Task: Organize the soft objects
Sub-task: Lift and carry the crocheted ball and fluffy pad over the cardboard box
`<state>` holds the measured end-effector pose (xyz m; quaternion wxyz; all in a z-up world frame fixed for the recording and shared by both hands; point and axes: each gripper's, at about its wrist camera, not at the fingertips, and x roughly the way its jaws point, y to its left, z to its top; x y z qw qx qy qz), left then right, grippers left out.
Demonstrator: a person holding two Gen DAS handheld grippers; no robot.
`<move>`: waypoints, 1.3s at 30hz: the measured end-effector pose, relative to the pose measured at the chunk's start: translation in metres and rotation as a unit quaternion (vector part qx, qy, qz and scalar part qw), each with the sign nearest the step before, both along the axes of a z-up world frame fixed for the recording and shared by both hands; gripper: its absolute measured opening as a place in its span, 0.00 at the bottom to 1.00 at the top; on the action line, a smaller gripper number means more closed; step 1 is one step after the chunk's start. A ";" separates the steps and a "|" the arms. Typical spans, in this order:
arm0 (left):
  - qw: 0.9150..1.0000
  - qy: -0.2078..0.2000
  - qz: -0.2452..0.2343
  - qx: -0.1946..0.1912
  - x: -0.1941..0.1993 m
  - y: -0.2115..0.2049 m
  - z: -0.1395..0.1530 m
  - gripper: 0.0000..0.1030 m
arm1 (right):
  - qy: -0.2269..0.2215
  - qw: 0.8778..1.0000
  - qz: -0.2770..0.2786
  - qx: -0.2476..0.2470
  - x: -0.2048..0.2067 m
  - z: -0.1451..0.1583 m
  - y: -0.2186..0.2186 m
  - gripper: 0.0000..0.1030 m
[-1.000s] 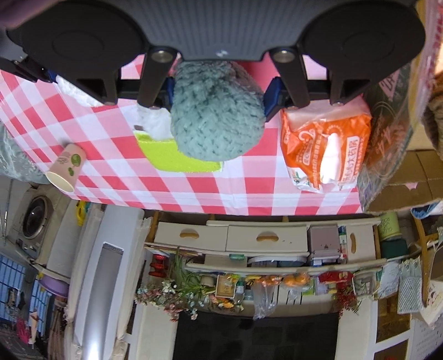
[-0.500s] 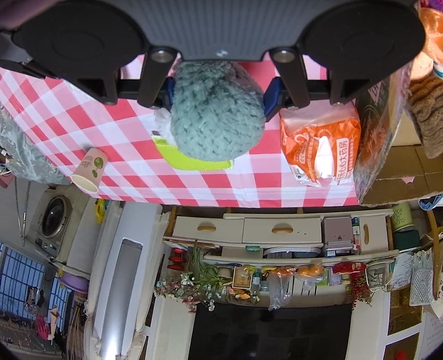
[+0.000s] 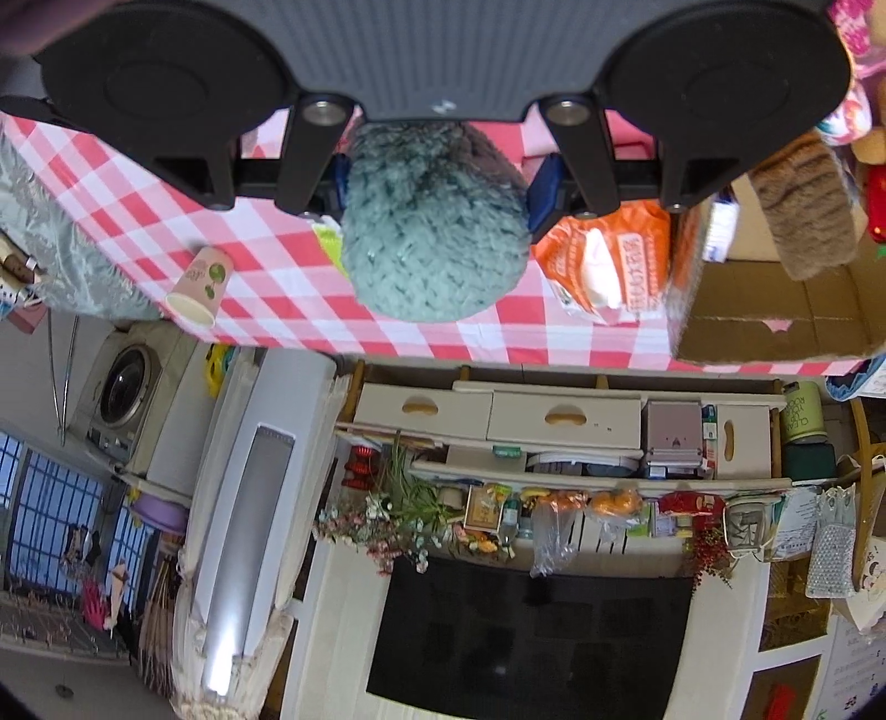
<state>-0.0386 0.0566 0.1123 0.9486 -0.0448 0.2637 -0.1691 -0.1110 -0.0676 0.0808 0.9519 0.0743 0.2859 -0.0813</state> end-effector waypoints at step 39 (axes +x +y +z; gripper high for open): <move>0.971 -0.044 0.221 -0.083 0.031 0.175 0.031 0.56 | -0.106 0.971 0.214 -0.026 0.106 0.110 0.161 0.51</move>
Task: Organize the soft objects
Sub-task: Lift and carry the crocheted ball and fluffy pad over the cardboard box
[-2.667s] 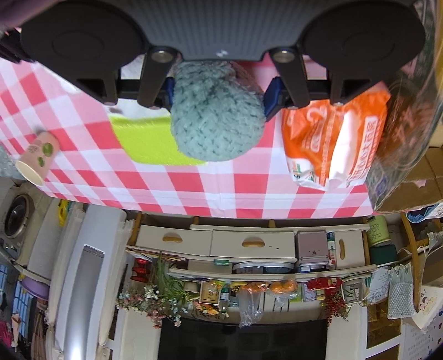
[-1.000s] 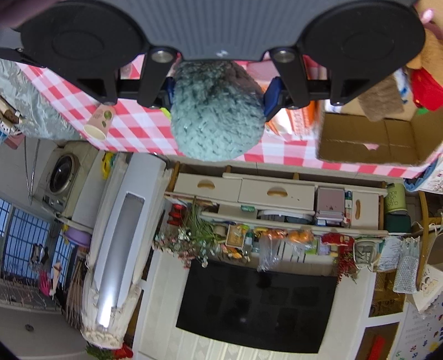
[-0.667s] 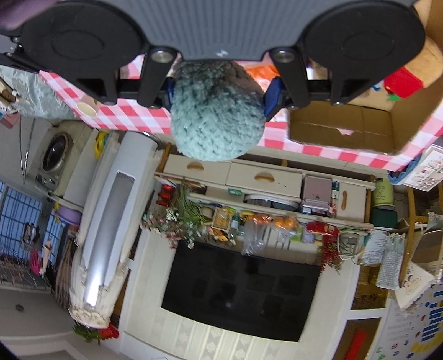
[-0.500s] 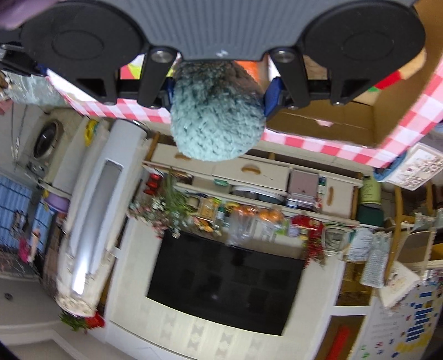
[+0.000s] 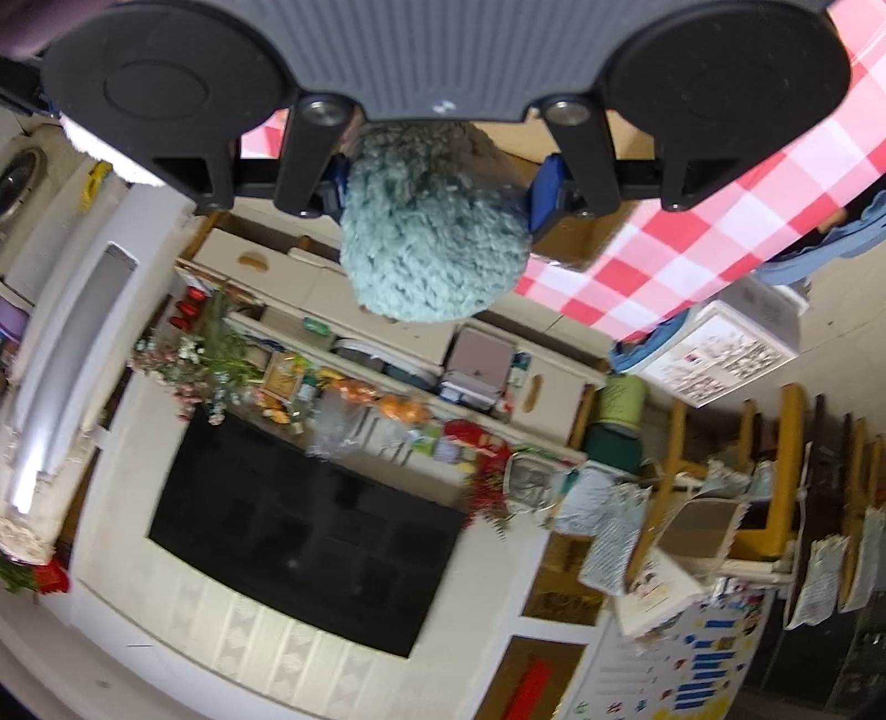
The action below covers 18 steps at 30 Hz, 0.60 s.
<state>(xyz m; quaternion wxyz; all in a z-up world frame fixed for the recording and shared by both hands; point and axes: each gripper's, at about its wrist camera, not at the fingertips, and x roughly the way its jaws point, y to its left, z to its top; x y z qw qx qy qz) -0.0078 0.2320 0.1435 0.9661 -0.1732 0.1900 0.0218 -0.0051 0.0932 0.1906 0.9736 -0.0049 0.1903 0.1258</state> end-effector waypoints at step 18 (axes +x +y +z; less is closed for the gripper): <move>0.997 0.072 0.029 -0.003 0.035 0.022 -0.023 0.57 | 0.080 0.994 0.066 0.031 0.075 -0.038 0.023 0.52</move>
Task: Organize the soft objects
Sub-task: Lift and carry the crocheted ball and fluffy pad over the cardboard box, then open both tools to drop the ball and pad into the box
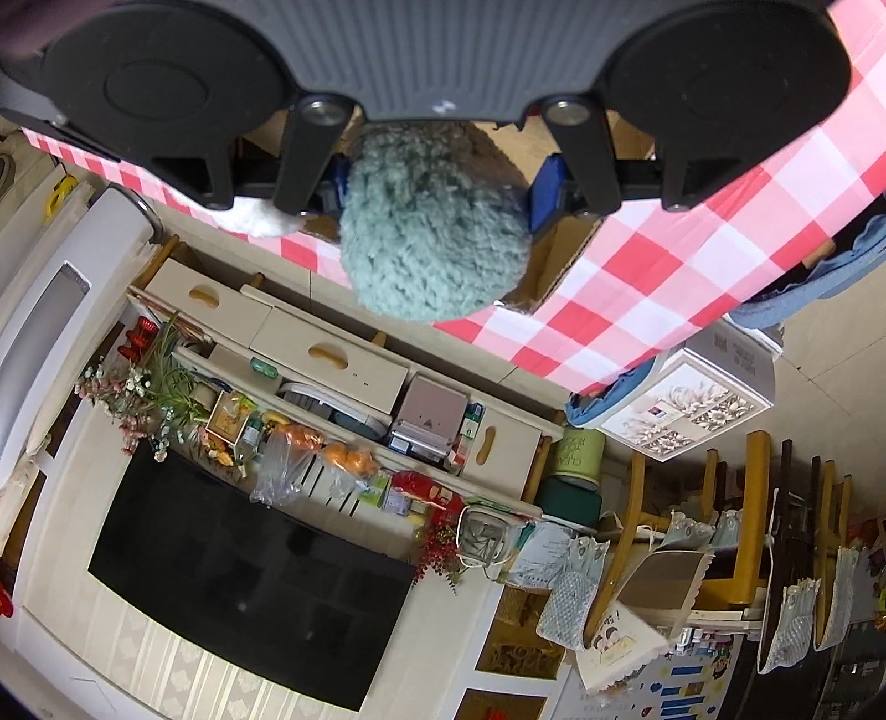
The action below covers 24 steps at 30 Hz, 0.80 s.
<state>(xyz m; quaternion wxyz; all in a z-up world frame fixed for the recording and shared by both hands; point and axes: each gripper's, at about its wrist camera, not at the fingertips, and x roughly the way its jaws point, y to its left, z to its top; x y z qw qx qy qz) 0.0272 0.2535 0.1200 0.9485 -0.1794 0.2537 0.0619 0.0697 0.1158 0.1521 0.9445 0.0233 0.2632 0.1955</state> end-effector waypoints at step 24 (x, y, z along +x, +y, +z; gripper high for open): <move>0.999 -0.007 -0.021 0.044 -0.002 -0.028 0.007 0.79 | -0.063 0.996 -0.064 -0.024 -0.048 0.011 -0.036 0.97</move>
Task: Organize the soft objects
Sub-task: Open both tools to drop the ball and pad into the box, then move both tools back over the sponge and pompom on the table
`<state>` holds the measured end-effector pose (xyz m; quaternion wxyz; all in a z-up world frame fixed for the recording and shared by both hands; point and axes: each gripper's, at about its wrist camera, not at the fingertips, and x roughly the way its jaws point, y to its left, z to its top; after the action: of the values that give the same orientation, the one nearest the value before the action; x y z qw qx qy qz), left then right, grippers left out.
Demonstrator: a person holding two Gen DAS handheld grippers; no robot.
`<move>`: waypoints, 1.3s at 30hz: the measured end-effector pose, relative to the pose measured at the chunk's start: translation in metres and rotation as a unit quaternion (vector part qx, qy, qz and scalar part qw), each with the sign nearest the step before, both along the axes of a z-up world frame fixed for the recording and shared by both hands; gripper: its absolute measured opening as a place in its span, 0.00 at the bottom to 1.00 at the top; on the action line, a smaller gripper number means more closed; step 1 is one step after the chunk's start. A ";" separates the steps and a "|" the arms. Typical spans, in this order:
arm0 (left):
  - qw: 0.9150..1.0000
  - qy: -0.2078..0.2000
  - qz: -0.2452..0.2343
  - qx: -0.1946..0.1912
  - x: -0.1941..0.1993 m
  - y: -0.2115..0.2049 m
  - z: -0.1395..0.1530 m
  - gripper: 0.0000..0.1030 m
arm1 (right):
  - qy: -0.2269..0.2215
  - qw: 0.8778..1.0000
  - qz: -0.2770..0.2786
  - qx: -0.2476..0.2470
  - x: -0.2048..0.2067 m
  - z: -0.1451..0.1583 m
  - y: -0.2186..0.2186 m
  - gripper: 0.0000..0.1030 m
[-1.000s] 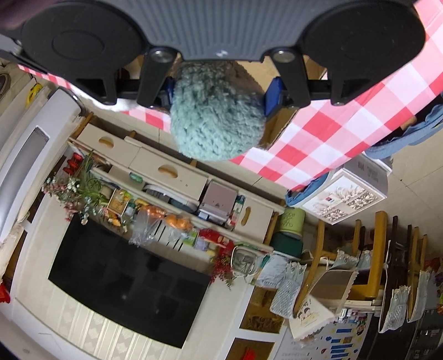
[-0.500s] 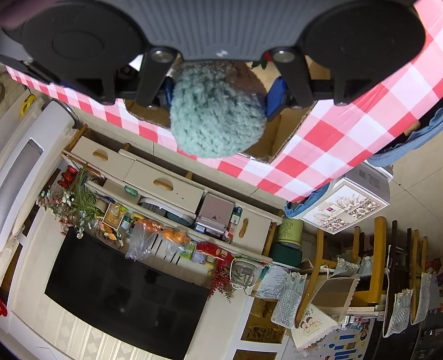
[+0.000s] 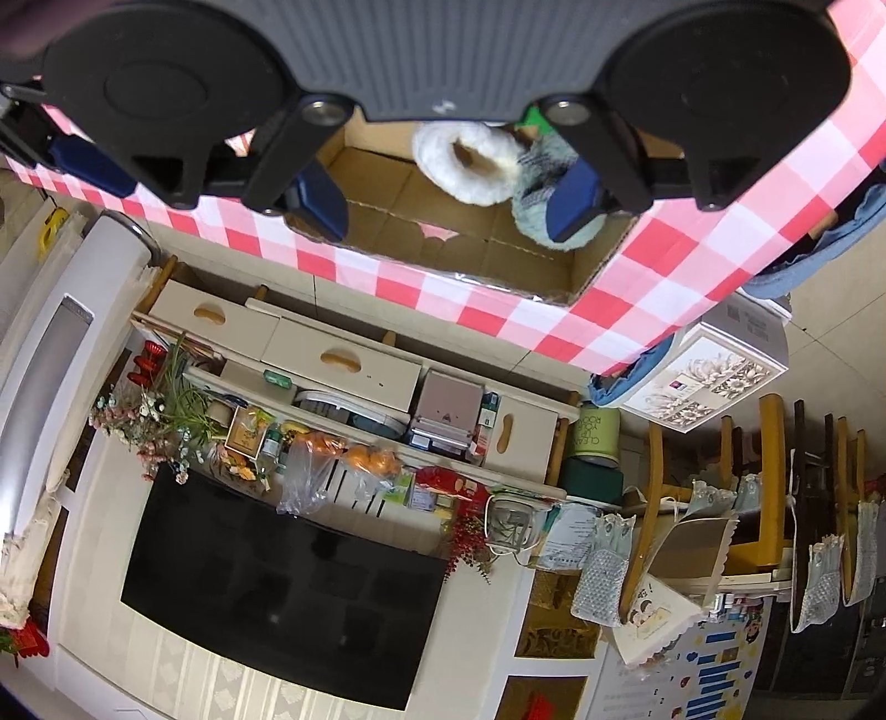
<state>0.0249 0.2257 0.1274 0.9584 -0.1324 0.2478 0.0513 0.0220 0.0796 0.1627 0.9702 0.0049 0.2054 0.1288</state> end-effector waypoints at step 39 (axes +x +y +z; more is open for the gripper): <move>0.996 0.011 -0.055 0.071 -0.001 -0.080 -0.006 0.94 | 0.008 0.994 -0.107 0.031 -0.052 -0.027 -0.070 0.99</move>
<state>0.0235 0.1458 0.1210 0.9640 -0.0493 0.2606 0.0172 -0.0299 0.0101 0.1352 0.9760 0.0584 0.2074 0.0302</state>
